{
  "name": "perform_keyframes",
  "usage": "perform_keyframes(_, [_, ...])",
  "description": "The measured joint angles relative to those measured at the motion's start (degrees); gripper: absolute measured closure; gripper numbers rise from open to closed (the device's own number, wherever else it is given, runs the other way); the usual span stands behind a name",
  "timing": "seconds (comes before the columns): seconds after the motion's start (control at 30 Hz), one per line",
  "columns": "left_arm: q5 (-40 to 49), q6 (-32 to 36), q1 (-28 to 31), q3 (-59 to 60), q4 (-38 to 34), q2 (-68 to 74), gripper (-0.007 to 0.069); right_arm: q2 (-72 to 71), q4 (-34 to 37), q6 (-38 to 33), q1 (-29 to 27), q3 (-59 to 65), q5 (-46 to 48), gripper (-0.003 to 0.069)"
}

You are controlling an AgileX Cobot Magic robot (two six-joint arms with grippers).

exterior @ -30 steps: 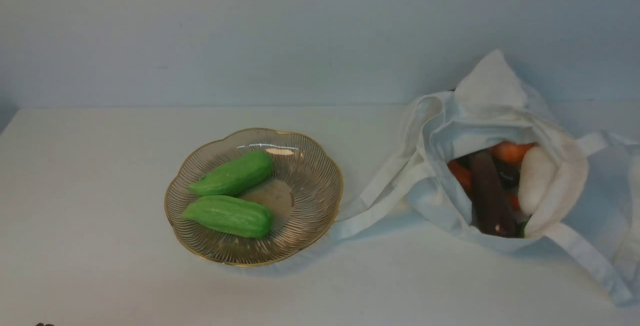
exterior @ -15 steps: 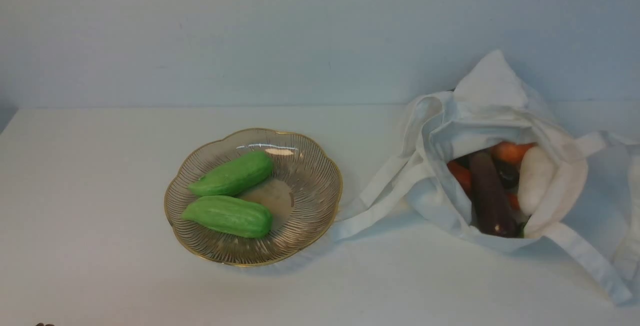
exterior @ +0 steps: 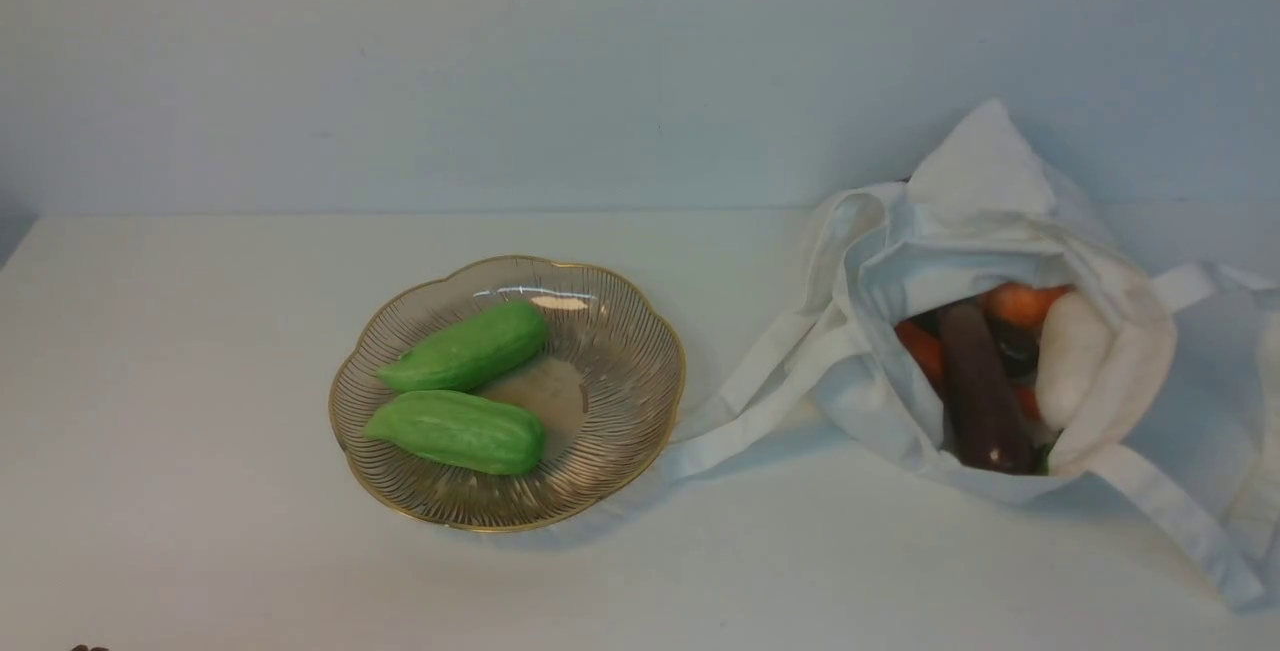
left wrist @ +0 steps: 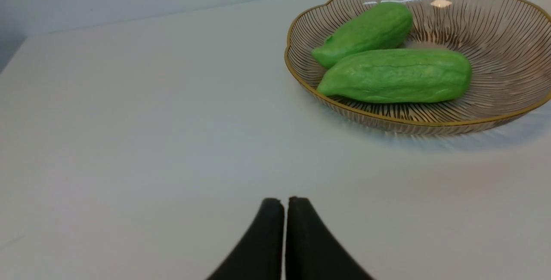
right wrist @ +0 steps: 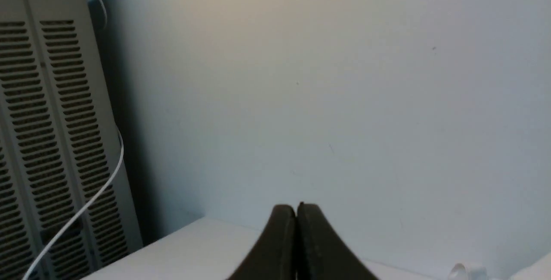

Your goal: Take vegetables from cloth bag on white table place on plate.

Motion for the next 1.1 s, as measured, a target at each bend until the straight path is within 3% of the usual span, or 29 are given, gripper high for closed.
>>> perform_keyframes(0.13, [0.00, 0.00, 0.00, 0.00, 0.00, 0.00, 0.0629, -0.38, -0.93, -0.05, -2.42, 3.67, -0.08, 0.0673])
perform_keyframes(0.5, [0.00, 0.00, 0.00, 0.00, 0.00, 0.00, 0.0629, -3.68, -1.49, -2.43, -30.75, 22.70, -1.38, 0.0673])
perform_keyframes(0.73, [0.00, 0.00, 0.00, 0.00, 0.00, 0.00, 0.0629, -7.11, -1.06, -4.00, -36.87, 28.60, 0.48, 0.0673])
perform_keyframes(1.1, [0.00, 0.00, 0.00, 0.00, 0.00, 0.00, 0.0629, -7.22, -0.89, -4.21, -37.60, 28.60, 0.79, 0.0673])
